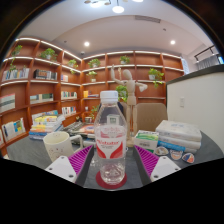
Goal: Pour water
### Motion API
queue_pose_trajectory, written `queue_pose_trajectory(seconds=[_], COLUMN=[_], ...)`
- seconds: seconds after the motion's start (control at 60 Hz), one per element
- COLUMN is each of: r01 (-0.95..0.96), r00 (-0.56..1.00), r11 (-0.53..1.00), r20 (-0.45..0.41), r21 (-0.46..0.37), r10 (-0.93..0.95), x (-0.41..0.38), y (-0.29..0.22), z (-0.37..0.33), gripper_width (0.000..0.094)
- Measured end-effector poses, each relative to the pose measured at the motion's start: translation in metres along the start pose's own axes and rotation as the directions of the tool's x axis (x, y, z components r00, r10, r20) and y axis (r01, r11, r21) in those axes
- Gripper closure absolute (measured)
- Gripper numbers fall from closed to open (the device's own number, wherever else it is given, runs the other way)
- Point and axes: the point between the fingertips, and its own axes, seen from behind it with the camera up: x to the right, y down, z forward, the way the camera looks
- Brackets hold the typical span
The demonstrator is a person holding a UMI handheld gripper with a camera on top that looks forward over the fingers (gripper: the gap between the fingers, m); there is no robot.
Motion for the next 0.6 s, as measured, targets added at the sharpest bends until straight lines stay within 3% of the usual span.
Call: queue_pose_trajectory(seconds=[0.383,0.6], r01=[-0.026,-0.035], r00=[0.974,0.973], r11=[1.0,0.999], r20=[-0.226,-0.228], r21=[0.013,0.034], r10=[0.028,0.042], x=[0.02,0.013], y=[-0.01,-0.024], z=[-0.131,-0.165], gripper_width=[0.0122,0.0118])
